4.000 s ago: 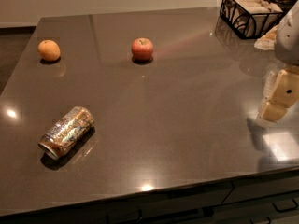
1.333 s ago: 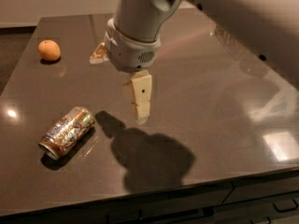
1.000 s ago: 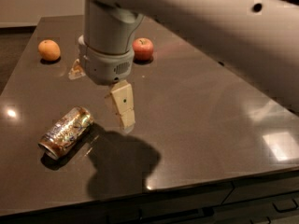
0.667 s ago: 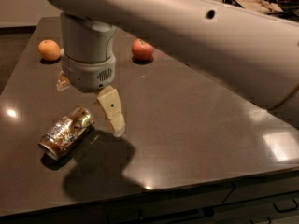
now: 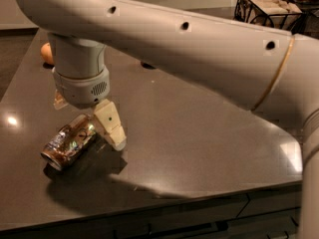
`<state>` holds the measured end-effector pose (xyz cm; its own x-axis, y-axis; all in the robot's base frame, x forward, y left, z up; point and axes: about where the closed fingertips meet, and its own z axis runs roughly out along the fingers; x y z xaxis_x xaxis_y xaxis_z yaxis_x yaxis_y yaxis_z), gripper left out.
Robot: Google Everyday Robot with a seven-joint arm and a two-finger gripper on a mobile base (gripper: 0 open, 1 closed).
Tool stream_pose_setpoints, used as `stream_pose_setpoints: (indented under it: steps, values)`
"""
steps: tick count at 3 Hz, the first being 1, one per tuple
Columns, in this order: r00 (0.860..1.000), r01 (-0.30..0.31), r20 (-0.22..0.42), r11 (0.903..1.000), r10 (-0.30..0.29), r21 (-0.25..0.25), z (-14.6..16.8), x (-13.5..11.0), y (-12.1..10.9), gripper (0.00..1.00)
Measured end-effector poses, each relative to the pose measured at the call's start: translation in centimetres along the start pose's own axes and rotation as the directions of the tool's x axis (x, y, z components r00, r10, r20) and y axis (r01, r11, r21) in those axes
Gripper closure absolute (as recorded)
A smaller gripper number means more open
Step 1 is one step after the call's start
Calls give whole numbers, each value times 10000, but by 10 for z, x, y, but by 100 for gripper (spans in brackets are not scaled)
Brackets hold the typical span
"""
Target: Pick orange can
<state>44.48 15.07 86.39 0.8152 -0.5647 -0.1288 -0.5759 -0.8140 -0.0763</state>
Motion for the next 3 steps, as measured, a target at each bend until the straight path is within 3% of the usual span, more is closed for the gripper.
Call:
stream_pose_setpoints:
  steps: [1, 3]
  values:
    - [9999, -48, 141, 9999, 49, -104, 7, -7, 3, 18]
    - [9978, -176, 636, 9998, 180, -72, 2, -21, 12, 64]
